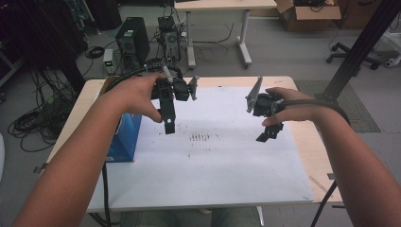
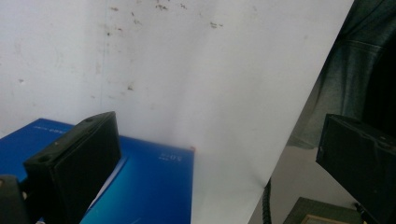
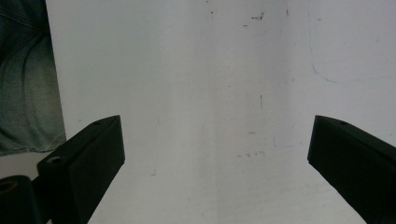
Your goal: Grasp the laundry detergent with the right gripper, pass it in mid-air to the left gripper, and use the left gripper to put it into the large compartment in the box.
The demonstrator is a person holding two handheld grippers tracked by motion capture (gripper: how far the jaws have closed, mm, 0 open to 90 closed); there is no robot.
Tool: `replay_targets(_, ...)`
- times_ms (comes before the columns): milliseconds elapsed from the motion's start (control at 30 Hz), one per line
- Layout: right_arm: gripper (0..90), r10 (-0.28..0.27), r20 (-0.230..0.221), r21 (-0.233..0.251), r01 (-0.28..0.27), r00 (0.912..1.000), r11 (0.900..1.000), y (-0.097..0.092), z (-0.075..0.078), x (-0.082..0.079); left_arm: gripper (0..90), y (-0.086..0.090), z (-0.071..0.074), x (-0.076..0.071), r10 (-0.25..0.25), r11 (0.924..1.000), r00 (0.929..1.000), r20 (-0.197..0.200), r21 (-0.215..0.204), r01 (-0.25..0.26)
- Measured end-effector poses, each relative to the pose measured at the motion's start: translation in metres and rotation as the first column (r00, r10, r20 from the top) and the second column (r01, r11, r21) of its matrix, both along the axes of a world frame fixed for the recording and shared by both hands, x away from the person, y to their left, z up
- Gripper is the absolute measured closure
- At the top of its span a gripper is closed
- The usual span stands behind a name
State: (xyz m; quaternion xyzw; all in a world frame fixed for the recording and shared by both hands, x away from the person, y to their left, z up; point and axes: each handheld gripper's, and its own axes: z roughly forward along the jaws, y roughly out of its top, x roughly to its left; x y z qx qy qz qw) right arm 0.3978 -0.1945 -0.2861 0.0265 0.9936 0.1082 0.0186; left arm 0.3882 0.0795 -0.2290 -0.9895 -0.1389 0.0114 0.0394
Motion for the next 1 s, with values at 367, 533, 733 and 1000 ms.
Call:
replay_targets(367,4.1,0.002,-0.003,0.002,-0.002,1.0000,1.0000,0.0034,-0.0002,0.0010,0.2,0.0034,-0.0014,0.0004,0.007,1.0000,1.0000,-0.002,-0.007,-0.007)
replay_targets(533,4.2,0.005,-0.002,-0.001,-0.005,1.0000,1.0000,0.0026,-0.0003,0.0018,0.3,0.0012,-0.0022,0.0008,-0.004,1.0000,0.9999,-0.010,-0.009,0.004)
replay_targets(733,4.2,0.005,-0.004,0.001,-0.005,1.0000,1.0000,0.0021,-0.0001,0.0033,0.2,0.0009,-0.0038,0.0021,-0.005,1.0000,1.0000,-0.008,-0.002,0.005)
replay_targets(1000,4.2,0.006,0.000,-0.004,-0.006,1.0000,1.0000,0.0048,0.0006,0.0038,0.2,0.0018,-0.0031,0.0013,-0.006,1.0000,0.9999,-0.010,-0.003,0.006)
